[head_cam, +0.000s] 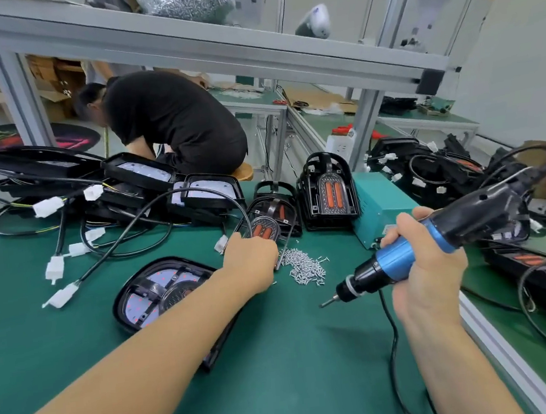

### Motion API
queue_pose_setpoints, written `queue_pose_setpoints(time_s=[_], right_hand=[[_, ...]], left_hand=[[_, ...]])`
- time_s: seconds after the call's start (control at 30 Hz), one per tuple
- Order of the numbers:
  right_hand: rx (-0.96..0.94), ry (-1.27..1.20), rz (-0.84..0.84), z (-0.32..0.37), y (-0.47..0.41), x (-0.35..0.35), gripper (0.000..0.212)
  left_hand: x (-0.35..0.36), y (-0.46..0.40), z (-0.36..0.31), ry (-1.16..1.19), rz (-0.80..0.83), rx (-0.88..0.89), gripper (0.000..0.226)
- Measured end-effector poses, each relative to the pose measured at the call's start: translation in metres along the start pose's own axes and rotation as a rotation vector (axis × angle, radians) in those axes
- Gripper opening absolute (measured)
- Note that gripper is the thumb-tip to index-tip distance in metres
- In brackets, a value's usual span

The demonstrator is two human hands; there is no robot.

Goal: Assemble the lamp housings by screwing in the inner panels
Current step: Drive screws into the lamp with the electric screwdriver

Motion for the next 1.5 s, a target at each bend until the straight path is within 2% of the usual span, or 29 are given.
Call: queue_pose_setpoints(time_s=[0.07, 0.13, 0.53, 0.8, 1.03, 1.1, 1.17, 1.33, 1.5], right_hand=[[0.002, -0.008, -0.005, -0.001, 0.001, 0.002, 0.020], [0.003, -0.007, -0.012, -0.002, 0.002, 0.001, 0.022], [-0.017, 0.015, -0.021, -0.001, 0.004, -0.001, 0.023], [-0.020, 0.019, -0.019, -0.001, 0.005, -0.003, 0.022], [-0.020, 0.018, -0.033, 0.002, 0.005, -0.006, 0.021], [-0.026, 0.003, -0.037, 0.005, 0.004, -0.006, 0.021], [-0.033, -0.012, -0.035, 0.010, 0.003, -0.006, 0.020], [-0.019, -0.147, -0.043, 0.019, 0.002, 0.001, 0.020], [0.048, -0.379, -0.058, 0.025, 0.006, 0.022, 0.017]], left_hand=[[0.004, -0.003, -0.003, -0.079, 0.001, -0.012, 0.029], [0.006, -0.006, -0.006, -0.114, 0.004, -0.008, 0.028], [0.009, -0.008, -0.012, -0.102, -0.020, -0.015, 0.031], [0.012, -0.006, -0.007, -0.071, 0.010, -0.066, 0.030], [0.014, 0.001, -0.009, -0.069, 0.041, -0.024, 0.019], [0.003, 0.004, -0.007, 0.057, -0.031, -0.023, 0.012], [-0.007, 0.007, 0.002, 0.325, -0.058, -0.026, 0.013], [-0.004, 0.029, 0.036, 1.125, 0.144, -0.008, 0.016], [-0.003, 0.053, 0.056, 1.555, 0.254, -0.002, 0.023]])
Point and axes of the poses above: each hand's wrist, its own y-axis away from the middle knuckle, its own x-axis out of the palm, z = x × y, the point moved 9 cm from there along -y, towards the middle knuckle, and after that the axes turned 13 degrees about -x, right-handed, at the moved point
